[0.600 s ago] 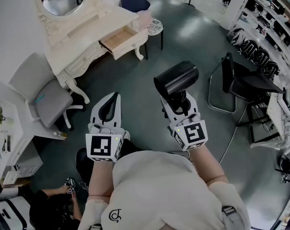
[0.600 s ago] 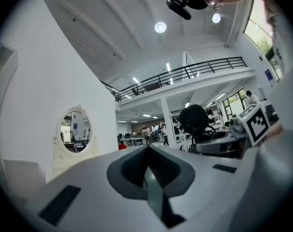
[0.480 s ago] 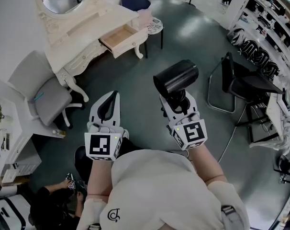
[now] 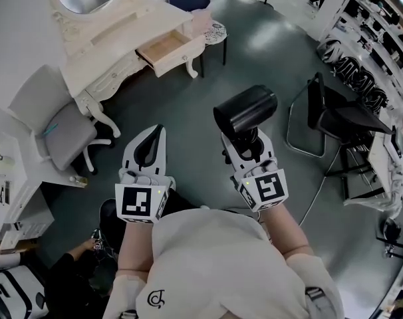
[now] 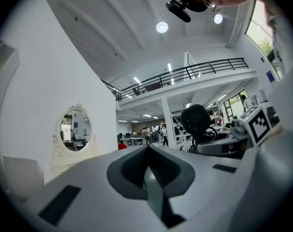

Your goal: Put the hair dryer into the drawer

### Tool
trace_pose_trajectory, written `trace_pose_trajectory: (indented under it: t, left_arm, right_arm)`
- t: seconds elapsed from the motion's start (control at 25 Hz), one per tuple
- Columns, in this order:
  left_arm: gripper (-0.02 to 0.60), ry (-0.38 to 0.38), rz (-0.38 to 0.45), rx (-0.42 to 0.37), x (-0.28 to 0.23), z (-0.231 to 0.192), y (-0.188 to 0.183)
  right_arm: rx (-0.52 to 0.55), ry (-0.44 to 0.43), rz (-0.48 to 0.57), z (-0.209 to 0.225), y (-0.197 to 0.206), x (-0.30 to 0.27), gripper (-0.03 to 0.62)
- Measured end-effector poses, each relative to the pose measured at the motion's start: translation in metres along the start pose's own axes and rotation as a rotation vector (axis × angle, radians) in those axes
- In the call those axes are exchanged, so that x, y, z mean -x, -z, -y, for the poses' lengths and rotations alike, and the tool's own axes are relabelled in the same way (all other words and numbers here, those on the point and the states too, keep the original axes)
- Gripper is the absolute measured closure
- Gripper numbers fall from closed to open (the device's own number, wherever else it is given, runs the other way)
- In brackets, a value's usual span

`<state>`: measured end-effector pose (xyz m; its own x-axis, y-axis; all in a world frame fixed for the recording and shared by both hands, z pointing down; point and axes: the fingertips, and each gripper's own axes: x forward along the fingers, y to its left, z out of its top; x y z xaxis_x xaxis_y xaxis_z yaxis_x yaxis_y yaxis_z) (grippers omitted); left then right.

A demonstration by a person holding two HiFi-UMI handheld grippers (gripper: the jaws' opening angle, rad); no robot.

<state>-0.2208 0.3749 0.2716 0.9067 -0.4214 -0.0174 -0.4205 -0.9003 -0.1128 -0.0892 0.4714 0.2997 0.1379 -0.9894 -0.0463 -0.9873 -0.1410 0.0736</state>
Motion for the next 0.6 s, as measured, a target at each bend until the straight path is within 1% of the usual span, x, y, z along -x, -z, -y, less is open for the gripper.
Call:
trace_pose_trajectory:
  t: [0.16, 0.28, 0.44, 0.6]
  left_arm:
    - [0.571, 0.001, -0.014, 0.009, -0.01, -0.002, 0.007]
    - [0.571, -0.002, -0.026, 0.017, -0.02, -0.011, 0.013]
    - [0.571, -0.009, -0.04, 0.029, -0.043, -0.037, 0.028]
    - [0.57, -0.001, -0.043, 0.045, -0.079, -0.072, 0.042]
  right_arm:
    - [-0.011, -0.006, -0.014, 0.006, 0.006, -0.008, 0.404]
    - [-0.02, -0.015, -0.033, 0.012, 0.015, -0.022, 0.404]
    - [-0.006, -0.017, -0.046, 0.017, 0.025, -0.054, 0.404]
    - [-0.008, -0.004, -0.065, 0.028, 0.036, -0.101, 0.404]
